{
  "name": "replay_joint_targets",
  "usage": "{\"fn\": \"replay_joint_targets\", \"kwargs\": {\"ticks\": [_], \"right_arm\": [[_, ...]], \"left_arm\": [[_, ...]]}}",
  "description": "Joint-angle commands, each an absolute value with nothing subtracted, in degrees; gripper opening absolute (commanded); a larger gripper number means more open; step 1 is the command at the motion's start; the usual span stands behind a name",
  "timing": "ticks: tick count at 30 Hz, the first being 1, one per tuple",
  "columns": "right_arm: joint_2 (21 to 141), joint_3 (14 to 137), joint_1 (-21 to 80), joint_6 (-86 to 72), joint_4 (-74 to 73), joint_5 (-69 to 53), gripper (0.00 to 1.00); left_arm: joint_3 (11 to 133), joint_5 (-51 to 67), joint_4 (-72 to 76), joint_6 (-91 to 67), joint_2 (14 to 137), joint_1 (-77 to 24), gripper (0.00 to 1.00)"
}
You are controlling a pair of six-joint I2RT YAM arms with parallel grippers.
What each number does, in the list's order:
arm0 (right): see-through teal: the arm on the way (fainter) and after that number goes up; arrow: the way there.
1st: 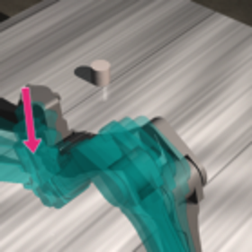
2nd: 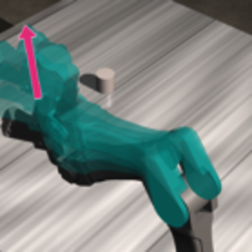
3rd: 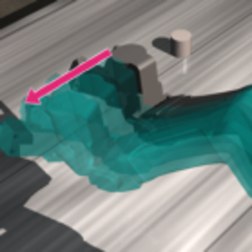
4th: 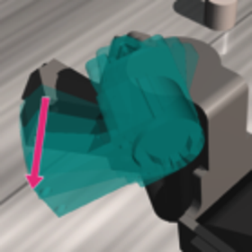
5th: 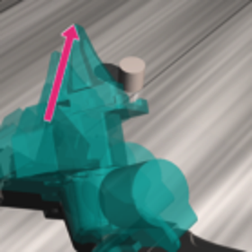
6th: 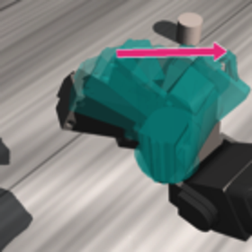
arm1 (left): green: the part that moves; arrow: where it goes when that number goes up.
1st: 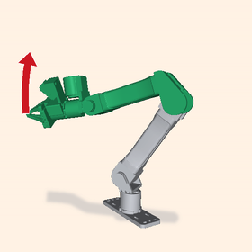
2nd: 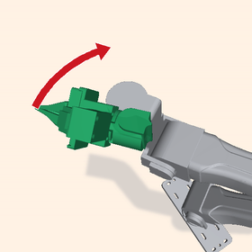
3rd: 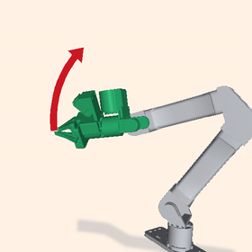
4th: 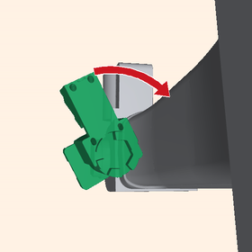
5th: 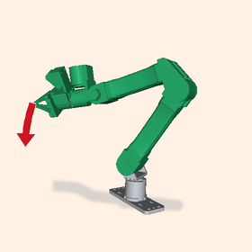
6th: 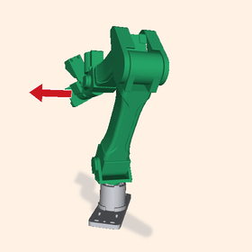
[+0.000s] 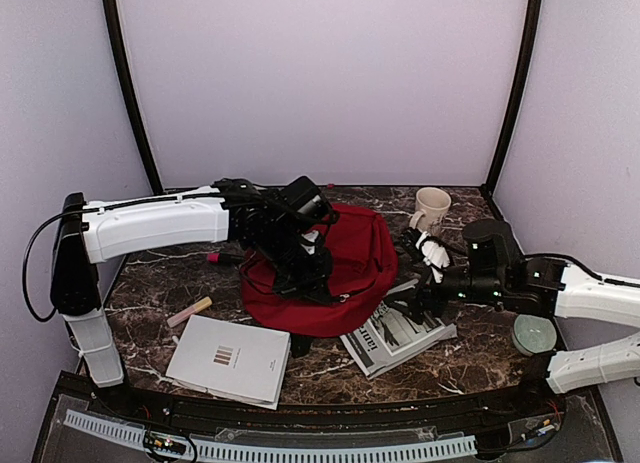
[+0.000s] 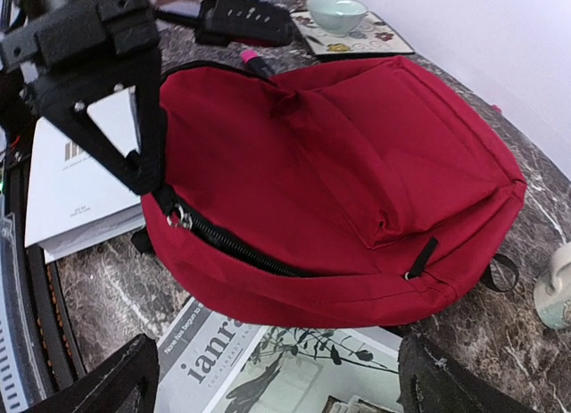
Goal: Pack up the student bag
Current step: Grab the largest pocket of the student bag, then hold the largest pocket of the student bag.
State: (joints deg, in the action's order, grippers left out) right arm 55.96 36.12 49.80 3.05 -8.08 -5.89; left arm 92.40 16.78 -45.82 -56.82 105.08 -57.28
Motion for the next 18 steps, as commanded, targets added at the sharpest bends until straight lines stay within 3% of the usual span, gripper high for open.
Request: {"fn": "replay_joint_targets", "kwargs": {"ticks": [1,11,18], "right_arm": [[58.5,39.1,49.6,8.9,-9.6,-13.0,0.94],[60.7,39.0,51.1,11.5,-8.1,-16.3,0.95],[65.0,37.7,53.6,6.2,-1.6,-12.2,0.94]], "left_arm": [[93.9,11.0,-52.3,-55.3,100.8,-57.5,0.00],[96.2,8.2,-52.3,-51.8,99.5,-56.5,0.00],[97.7,10.2,-54.9,-46.6,100.2,-52.5,0.00]]}}
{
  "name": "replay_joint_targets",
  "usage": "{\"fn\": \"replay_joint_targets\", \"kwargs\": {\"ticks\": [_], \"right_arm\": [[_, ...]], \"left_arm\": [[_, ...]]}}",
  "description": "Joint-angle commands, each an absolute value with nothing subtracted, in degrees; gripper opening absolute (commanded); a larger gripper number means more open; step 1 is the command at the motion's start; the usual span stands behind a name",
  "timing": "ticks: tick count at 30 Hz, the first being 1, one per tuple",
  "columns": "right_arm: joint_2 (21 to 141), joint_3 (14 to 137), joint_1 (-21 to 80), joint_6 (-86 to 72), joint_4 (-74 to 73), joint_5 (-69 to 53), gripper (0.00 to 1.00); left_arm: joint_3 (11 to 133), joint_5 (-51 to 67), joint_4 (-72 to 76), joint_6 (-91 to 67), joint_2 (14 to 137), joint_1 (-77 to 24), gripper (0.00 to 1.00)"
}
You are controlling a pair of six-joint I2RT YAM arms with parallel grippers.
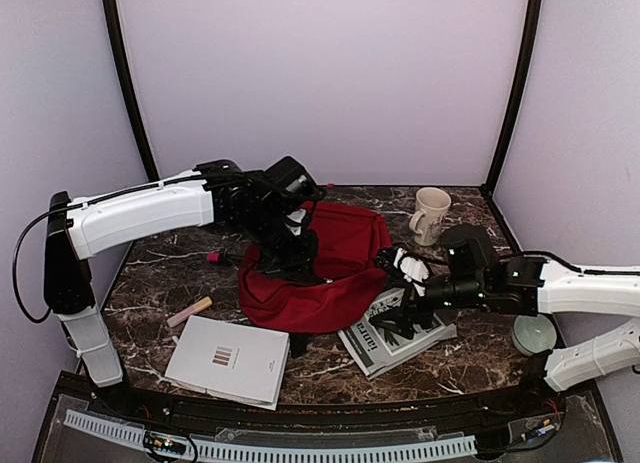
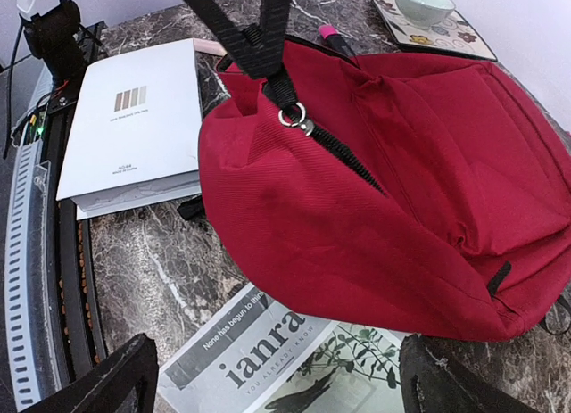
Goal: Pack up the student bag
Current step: Hold the largest pocket of the student bag.
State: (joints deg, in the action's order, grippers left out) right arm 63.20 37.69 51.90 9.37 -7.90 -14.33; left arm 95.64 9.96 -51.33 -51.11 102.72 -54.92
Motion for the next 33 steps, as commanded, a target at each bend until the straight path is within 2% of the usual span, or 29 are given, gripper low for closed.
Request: {"fn": "replay_joint_targets", "kwargs": {"ticks": [1,11,18,26,29,33], "right_arm": [[65.6,37.8,54.2,5.4,-1.1,-10.9,0.94],[68.0,43.7,57.9,0.7,-4.2,-5.7,0.94],[66.3,34.8,57.9,2.6,11.9,-1.5,0.93],[68.2,35.5,57.7,4.4,18.5,4.8,0.91],[71.0,36.4,56.5,6.6,19.7,2.3,0.88],[75.1,37.2,55.1,10.4,21.7,-3.2,0.81]], "left_arm": [[98.5,10.7,-55.0,-45.5,100.2,-52.1,0.00],[102.6,17.6,-56.4,-40.0,101.8,-49.3,0.00],[103.3,14.0,-56.1,-40.7,102.6,-49.3,0.00],[101.1,19.0,-51.0,-42.7,102.4,-49.5,0.00],[100.6,21.8,-49.4,-42.9,103.4,-49.5,0.00],[100.9,24.5,-48.1,-43.2,103.7,-49.6,0.00]]}}
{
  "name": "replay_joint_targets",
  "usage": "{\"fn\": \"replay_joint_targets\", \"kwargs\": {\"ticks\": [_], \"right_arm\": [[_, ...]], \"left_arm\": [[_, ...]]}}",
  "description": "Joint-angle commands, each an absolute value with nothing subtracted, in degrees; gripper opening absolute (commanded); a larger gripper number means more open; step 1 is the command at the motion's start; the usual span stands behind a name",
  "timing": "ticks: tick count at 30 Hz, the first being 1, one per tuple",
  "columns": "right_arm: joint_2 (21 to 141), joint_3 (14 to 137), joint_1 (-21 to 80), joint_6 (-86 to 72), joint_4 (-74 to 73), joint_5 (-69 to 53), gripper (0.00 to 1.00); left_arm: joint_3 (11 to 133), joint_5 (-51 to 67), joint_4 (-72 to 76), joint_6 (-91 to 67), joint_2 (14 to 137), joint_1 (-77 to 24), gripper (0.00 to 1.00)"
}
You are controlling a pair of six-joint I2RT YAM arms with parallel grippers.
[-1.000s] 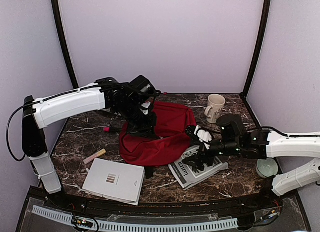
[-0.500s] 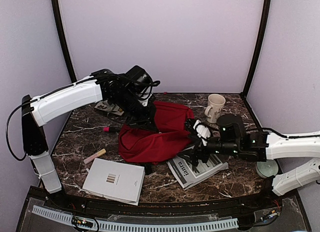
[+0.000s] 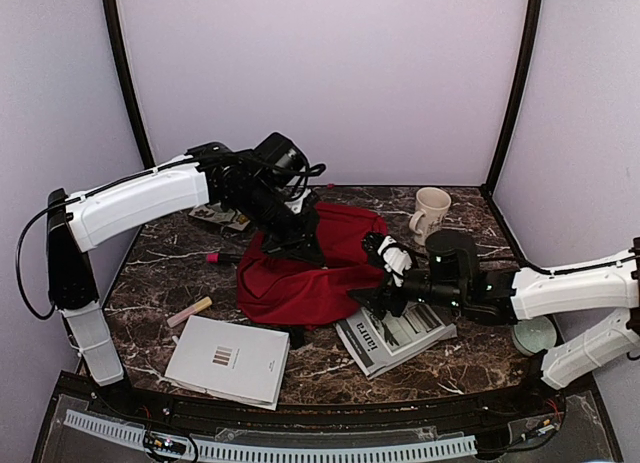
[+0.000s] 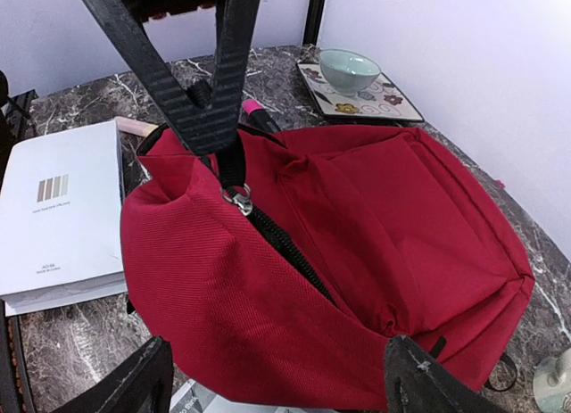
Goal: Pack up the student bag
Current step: Hold the largest pocket of the student bag.
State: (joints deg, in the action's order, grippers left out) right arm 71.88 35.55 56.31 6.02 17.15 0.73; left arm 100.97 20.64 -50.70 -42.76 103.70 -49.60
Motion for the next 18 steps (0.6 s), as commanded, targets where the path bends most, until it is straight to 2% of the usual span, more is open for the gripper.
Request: {"fn": "replay_joint_targets", "kwargs": {"ticks": [1,4,11,18], "right_arm": [[76.0,37.6,54.7,11.3,21.7,-4.3,0.78],[78.4,40.1,54.1,14.3,20.7,-5.5,0.73],[81.9,44.0,54.0,17.2,19.9,-7.0,0.69],[83.2,44.2,54.3,15.4,18.7,-10.1,0.39]], "left_arm": [[100.8,24.6,-47.9,-43.3,103.6,-49.5,0.00],[99.9,25.1,-47.3,-43.3,103.4,-49.5,0.00],[99.4,26.9,-47.0,-42.6,103.7,-49.6,0.00],[99.1,26.5,-46.8,-43.0,103.1,-49.6,0.00]]}}
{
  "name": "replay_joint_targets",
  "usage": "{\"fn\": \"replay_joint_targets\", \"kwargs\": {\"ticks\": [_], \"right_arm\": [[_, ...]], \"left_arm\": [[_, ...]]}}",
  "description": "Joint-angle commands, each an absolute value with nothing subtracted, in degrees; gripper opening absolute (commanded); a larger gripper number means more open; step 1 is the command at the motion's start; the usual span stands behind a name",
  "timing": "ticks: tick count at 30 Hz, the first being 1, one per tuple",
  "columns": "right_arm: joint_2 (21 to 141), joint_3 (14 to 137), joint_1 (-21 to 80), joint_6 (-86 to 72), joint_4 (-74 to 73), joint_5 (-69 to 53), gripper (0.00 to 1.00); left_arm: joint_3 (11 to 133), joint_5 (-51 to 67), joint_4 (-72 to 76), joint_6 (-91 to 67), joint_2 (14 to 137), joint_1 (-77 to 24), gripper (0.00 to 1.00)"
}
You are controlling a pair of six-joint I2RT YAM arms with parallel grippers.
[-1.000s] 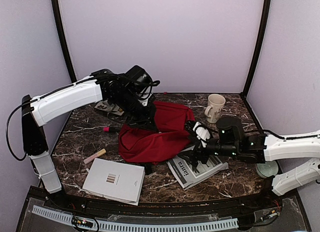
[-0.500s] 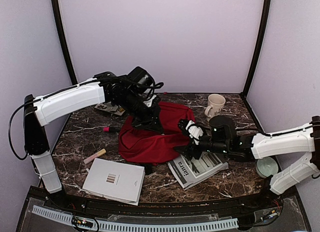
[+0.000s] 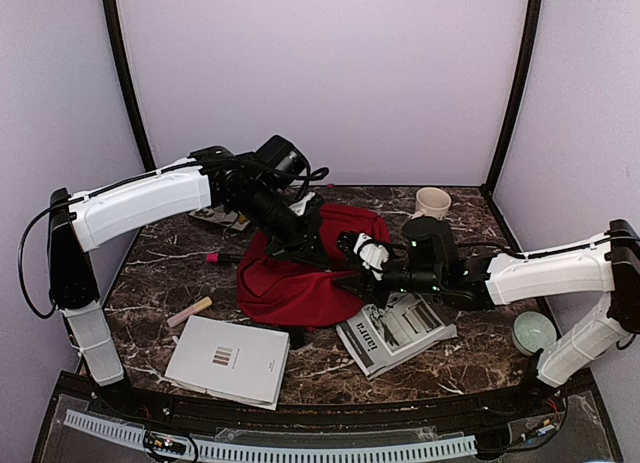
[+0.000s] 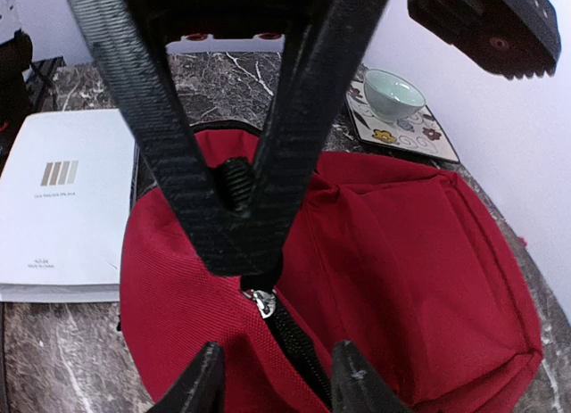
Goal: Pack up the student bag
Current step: Hold the largest pocket of the student bag.
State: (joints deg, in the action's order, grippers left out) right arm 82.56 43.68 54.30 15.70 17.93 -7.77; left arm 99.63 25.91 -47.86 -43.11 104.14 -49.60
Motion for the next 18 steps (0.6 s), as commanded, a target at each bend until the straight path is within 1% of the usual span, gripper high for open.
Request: {"fn": "replay_joint_targets", "kwargs": {"ticks": [1,3,14,16,18], "right_arm": [[83.2,43.9,54.4,15.3,18.8,-10.2,0.36],[83.2,43.0,54.7,14.8,19.4,-9.9,0.34],[85.7,45.1,56.0,14.2,18.1,-8.3,0.32],[85.3,44.6,56.6,14.2,17.9,-8.3,0.29],[85.1,43.9,57.1,13.9,17.4,-8.3,0.22]], "left_arm": [[98.9,26.2,-47.0,-43.2,102.9,-49.6,0.00],[97.8,26.3,-46.5,-43.6,102.3,-49.6,0.00],[95.9,28.5,-45.9,-42.4,100.1,-49.6,0.00],[95.8,28.2,-45.7,-42.4,99.9,-49.6,0.00],[95.2,28.2,-45.4,-42.6,99.5,-49.6,0.00]]}}
